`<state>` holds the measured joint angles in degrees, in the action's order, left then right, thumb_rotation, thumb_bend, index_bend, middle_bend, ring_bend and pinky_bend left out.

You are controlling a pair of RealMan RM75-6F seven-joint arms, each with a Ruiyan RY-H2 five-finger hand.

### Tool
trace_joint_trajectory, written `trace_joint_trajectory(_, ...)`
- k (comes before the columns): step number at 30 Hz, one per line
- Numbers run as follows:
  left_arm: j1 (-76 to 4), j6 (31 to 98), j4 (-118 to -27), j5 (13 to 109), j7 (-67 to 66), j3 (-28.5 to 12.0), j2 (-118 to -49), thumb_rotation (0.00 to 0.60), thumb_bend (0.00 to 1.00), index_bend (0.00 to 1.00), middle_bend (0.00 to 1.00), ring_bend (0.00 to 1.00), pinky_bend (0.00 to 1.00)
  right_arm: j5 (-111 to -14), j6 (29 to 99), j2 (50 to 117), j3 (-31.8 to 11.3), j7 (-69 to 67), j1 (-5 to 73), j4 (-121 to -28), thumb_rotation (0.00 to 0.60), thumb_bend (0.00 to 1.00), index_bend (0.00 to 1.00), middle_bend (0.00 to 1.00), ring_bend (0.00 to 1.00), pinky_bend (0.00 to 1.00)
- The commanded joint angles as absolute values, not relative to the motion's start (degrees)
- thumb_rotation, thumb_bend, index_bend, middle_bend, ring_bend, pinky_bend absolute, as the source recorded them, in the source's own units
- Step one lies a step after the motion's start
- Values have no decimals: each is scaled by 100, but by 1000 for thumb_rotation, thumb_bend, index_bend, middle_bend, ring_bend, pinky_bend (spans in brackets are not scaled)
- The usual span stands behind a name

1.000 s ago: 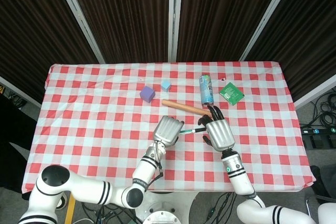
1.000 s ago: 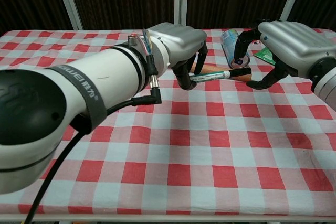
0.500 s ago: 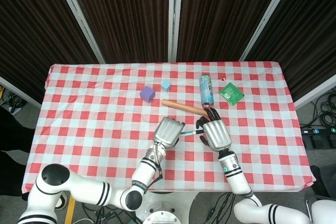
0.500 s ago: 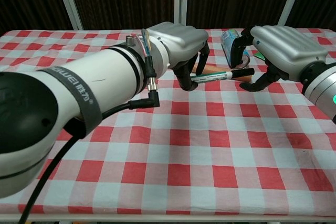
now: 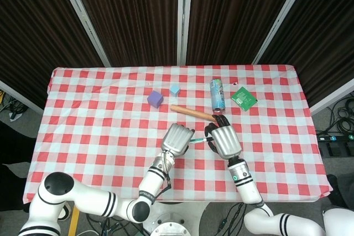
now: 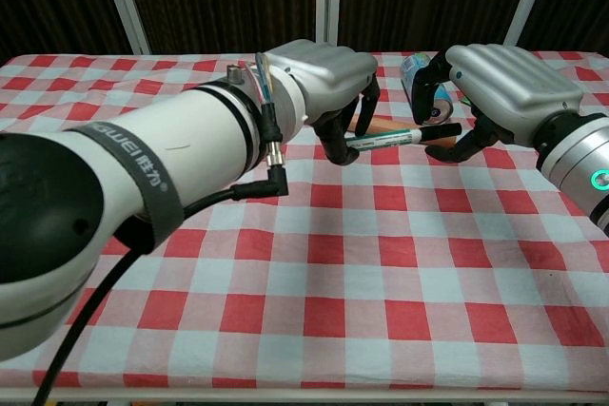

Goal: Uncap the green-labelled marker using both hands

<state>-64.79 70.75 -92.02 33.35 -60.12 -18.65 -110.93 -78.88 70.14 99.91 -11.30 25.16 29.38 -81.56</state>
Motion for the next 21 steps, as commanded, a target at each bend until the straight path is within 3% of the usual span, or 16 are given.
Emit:
trace_joint_trajectory(1,-6484,7087,-9215,3338,-6009,-1852,-11090,600,399,557,603,527,567,-7874,7013,9997,-1126,2518,2949,-8150,600,121,552,476,164,179)
trace_joint_trajectory(21,-6503,7150,-9269,3297,-5992,-1779,-11059,600,399,557,603,527,567,-7821,7088,10065,-1094,2491,3005,-8085,600,142,597,525,215,187)
